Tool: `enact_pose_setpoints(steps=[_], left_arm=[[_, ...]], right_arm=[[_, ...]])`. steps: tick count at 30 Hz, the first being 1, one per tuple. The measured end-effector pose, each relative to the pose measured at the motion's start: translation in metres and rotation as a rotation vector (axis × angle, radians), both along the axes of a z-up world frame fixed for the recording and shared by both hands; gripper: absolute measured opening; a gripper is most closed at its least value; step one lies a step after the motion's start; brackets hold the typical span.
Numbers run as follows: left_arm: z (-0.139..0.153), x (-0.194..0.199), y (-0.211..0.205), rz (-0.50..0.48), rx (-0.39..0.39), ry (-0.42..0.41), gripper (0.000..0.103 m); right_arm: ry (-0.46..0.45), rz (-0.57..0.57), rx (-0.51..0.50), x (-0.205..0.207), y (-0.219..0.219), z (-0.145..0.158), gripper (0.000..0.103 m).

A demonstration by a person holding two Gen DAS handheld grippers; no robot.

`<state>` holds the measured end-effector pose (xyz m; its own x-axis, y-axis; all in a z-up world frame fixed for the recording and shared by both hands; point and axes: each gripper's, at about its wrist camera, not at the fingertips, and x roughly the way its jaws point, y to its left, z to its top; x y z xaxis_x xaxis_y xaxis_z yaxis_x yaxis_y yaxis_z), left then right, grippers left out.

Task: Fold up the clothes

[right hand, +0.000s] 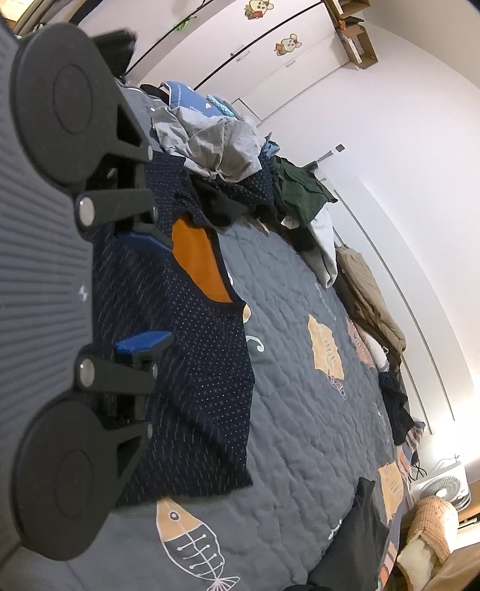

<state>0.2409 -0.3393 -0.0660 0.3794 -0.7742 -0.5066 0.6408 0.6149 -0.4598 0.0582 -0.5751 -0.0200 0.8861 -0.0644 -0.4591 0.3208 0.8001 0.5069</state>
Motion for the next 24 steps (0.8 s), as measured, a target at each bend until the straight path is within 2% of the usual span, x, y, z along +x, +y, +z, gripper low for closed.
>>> enact_pose_setpoints(steps=[7,11,13,14,15,16,18,20,22,24], left_arm=[[0.056,0.048,0.041,0.105,0.054,-0.128,0.008],[0.048,0.054,0.057,0.17,0.098,-0.108,0.009],[0.043,0.056,0.065,0.202,0.12,-0.095,0.017],[0.041,0.058,0.069,0.218,0.131,-0.089,0.029],[0.038,0.059,0.073,0.235,0.142,-0.083,0.037],[0.036,0.06,0.077,0.251,0.153,-0.076,0.04],[0.031,0.063,0.085,0.283,0.175,-0.063,0.059],[0.026,0.066,0.093,0.315,0.197,-0.05,0.061],[0.021,0.068,0.101,0.348,0.219,-0.038,0.061],[0.024,0.056,0.103,0.321,0.19,-0.02,0.061]], right_arm=[[0.01,0.0,-0.002,0.002,0.0,-0.002,0.046],[0.026,0.005,-0.012,0.005,0.001,-0.004,0.046],[0.041,0.003,-0.021,0.007,0.0,-0.006,0.046],[0.049,0.002,-0.028,0.008,0.0,-0.007,0.046],[0.056,0.001,-0.036,0.009,0.0,-0.008,0.046],[0.064,-0.001,-0.044,0.01,0.0,-0.009,0.046],[0.08,-0.003,-0.059,0.012,0.0,-0.011,0.046],[0.099,-0.008,-0.083,0.015,0.0,-0.013,0.046],[0.149,-0.021,-0.178,0.018,0.001,-0.016,0.046],[0.206,-0.009,-0.288,0.022,0.003,-0.021,0.046]])
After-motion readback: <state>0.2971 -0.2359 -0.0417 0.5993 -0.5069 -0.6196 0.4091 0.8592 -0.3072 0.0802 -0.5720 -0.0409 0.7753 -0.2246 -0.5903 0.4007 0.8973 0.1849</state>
